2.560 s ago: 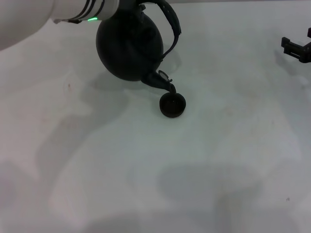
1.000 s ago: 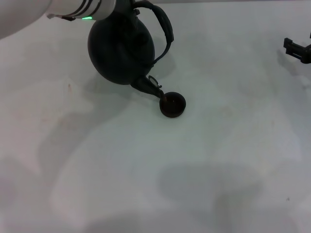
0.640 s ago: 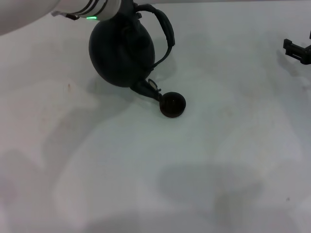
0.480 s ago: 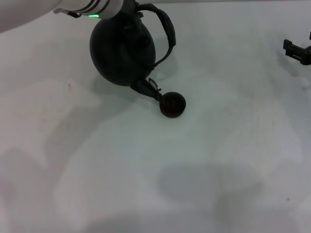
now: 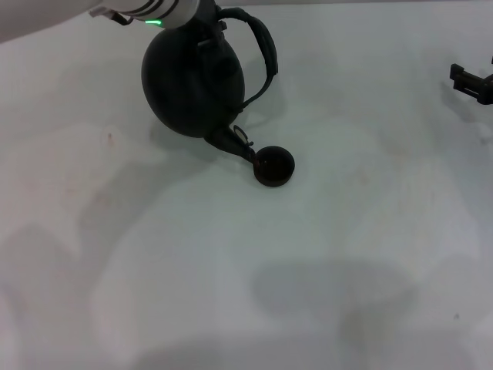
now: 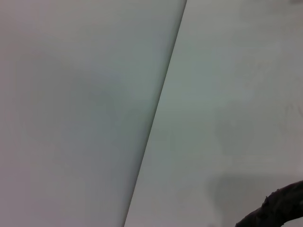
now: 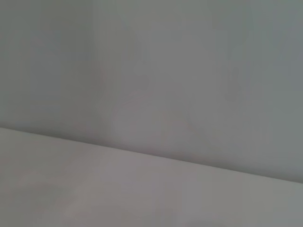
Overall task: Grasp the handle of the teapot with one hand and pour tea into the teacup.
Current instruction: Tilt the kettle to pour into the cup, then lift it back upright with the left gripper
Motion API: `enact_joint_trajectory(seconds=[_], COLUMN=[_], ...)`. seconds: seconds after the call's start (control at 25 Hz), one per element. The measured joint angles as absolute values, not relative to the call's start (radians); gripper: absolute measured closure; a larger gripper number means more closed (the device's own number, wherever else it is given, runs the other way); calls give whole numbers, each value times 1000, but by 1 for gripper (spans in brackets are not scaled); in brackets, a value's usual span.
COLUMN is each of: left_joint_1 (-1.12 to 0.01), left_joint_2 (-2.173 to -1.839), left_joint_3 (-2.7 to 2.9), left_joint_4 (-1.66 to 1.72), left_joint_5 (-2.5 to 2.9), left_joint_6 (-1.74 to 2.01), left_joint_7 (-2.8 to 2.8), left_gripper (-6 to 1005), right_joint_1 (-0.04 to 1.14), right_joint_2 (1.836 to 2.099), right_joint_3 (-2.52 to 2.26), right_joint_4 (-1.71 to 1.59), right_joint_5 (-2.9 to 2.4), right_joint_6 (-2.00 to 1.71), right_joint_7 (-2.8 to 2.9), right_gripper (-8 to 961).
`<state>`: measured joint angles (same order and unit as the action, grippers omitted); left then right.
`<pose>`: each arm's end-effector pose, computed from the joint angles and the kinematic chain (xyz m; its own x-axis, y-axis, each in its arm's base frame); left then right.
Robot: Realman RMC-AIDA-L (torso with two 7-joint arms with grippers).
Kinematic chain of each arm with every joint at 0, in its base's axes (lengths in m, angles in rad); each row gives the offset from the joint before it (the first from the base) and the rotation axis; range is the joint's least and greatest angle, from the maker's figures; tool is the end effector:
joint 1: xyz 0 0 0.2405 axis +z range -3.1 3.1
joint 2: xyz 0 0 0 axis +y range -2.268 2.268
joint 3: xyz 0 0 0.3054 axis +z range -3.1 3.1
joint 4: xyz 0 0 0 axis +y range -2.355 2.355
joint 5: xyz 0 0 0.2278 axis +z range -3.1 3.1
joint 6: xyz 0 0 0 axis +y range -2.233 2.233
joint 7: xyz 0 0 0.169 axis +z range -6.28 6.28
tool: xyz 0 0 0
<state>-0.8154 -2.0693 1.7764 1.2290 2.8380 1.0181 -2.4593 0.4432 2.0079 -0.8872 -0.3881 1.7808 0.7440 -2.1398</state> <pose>-0.1216 0.4765 -0.1003 0.9129 0.0527 -0.4047 -0.2108 -0.7884 -0.5780 0.4317 0.4165 -0.0127 0.7413 -0.3981 -0.5404 -0.6636 -0.3139 -0.6791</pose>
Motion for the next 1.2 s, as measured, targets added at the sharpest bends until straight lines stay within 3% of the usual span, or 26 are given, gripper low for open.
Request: enact_joint_trajectory(seconds=[1.2], left_joint_1=[-917], left_joint_2=[-2046], left_joint_3=[1777], left_joint_4=[1158], left_joint_5=[2839], left_joint_6=[1041], left_joint_7=[-2456], left_gripper=[883], right_joint_1=[452], right_joint_2=[2009], right_joint_3=[-885], right_joint_4=[-380], right_joint_5=[1783], right_joint_6=[745], right_joint_7=[-2146], right_gripper=[108])
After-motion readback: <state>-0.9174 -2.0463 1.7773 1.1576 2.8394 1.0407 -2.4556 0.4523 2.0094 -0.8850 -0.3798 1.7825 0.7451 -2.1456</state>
